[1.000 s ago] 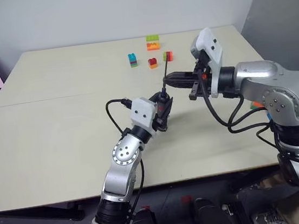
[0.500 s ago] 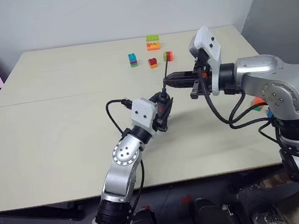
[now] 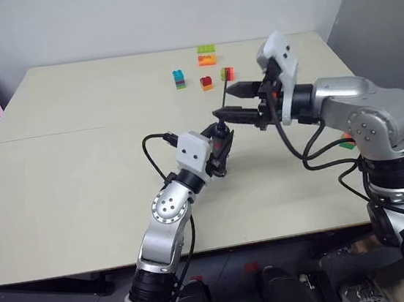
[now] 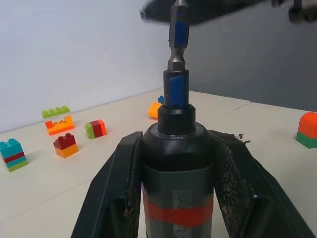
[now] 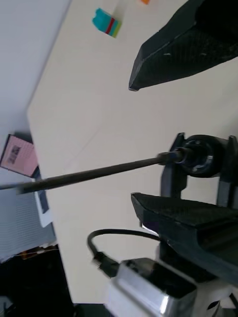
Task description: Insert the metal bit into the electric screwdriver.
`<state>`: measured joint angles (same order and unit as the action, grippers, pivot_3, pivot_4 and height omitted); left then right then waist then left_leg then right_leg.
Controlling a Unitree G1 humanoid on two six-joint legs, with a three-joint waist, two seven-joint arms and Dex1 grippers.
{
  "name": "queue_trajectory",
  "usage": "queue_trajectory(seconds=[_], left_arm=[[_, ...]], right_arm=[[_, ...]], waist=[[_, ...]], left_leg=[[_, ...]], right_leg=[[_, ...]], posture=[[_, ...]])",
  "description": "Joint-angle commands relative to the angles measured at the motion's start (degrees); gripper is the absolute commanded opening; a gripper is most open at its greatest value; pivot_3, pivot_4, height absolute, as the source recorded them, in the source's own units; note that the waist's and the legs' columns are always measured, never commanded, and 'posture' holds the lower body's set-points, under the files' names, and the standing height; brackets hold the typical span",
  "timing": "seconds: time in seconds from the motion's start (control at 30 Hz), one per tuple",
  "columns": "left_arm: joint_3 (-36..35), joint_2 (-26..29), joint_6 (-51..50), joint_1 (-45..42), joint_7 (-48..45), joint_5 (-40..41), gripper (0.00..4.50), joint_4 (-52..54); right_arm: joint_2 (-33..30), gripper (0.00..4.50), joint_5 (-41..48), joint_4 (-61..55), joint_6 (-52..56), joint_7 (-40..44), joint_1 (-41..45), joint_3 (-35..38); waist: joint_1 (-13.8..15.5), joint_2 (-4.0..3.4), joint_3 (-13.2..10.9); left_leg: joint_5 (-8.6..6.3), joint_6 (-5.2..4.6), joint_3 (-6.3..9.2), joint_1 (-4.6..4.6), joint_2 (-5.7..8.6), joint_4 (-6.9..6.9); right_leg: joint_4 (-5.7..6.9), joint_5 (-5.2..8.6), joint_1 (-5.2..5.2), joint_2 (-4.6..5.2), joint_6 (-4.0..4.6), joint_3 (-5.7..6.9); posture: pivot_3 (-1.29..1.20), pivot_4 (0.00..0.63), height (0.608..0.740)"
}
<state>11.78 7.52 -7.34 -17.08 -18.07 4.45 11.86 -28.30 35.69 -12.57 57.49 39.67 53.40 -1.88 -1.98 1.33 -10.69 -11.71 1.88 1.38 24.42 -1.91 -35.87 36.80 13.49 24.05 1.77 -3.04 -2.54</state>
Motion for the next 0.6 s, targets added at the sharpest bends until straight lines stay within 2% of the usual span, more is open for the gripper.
queue_trajectory(seconds=[0.03, 0.2, 0.27, 0.3, 0.37, 0.6], left_arm=[[-1.3, 0.3, -1.7, 1.2, 1.1, -0.8, 1.64, -1.7], [-1.7, 0.1, -1.8, 0.9, 1.3, -0.7, 1.64, -2.1], [-1.7, 0.0, -1.9, 0.9, 1.4, -0.7, 1.64, -2.1], [-1.7, -0.1, -2.0, 1.0, 1.5, -0.8, 1.64, -2.0], [-1.9, -0.2, -2.2, 1.0, 1.8, -0.8, 1.64, -1.7], [-1.9, -0.2, -2.4, 1.3, 2.1, -0.8, 1.64, -1.3]], right_arm=[[0.2, 3.32, 3.7, -1.4, 1.2, 0.5, 2.3, 3.6], [1.8, 3.32, 4.5, 0.6, 1.5, -0.9, 3.3, 3.6], [2.4, 2.93, 4.0, 1.2, 1.0, -1.2, 3.5, 3.1], [2.7, 2.89, 3.8, 1.4, 0.7, -1.2, 3.6, 2.7], [3.0, 2.29, 3.3, 1.8, 0.2, -0.9, 3.8, 1.8], [3.4, 0.71, 1.9, 3.2, -1.1, 0.0, 4.8, -0.5]], waist=[[0.0, 0.00, 0.0], [-0.1, 0.00, 0.0], [-0.1, 0.00, 0.0], [-0.1, 0.00, 0.0], [-0.1, 0.00, 0.0], [-0.1, 0.00, 0.0]], left_leg=[[0.00, 0.00, 0.00, 0.00, 0.00, 0.00], [0.00, 0.00, 0.01, -0.01, 0.00, 0.00], [0.00, 0.00, 0.02, -0.01, 0.00, -0.01], [0.00, 0.00, 0.02, -0.01, 0.00, -0.01], [0.00, 0.00, 0.00, -0.01, 0.00, -0.02], [0.01, -0.01, 0.02, -0.01, 0.00, -0.02]], right_leg=[[0.00, 0.00, 0.00, 0.00, 0.00, 0.00], [0.05, 0.00, 0.01, -0.02, 0.00, 0.00], [0.06, 0.00, 0.01, -0.02, 0.00, 0.00], [0.06, 0.00, 0.01, -0.02, 0.00, 0.00], [0.06, -0.01, 0.00, -0.02, 0.00, -0.01], [0.08, -0.01, 0.01, -0.04, 0.00, -0.01]], posture=[[0.00, 0.150, 0.740], [0.00, 0.150, 0.740], [0.00, 0.150, 0.740], [0.00, 0.150, 0.740], [0.00, 0.150, 0.740], [0.00, 0.150, 0.740]])
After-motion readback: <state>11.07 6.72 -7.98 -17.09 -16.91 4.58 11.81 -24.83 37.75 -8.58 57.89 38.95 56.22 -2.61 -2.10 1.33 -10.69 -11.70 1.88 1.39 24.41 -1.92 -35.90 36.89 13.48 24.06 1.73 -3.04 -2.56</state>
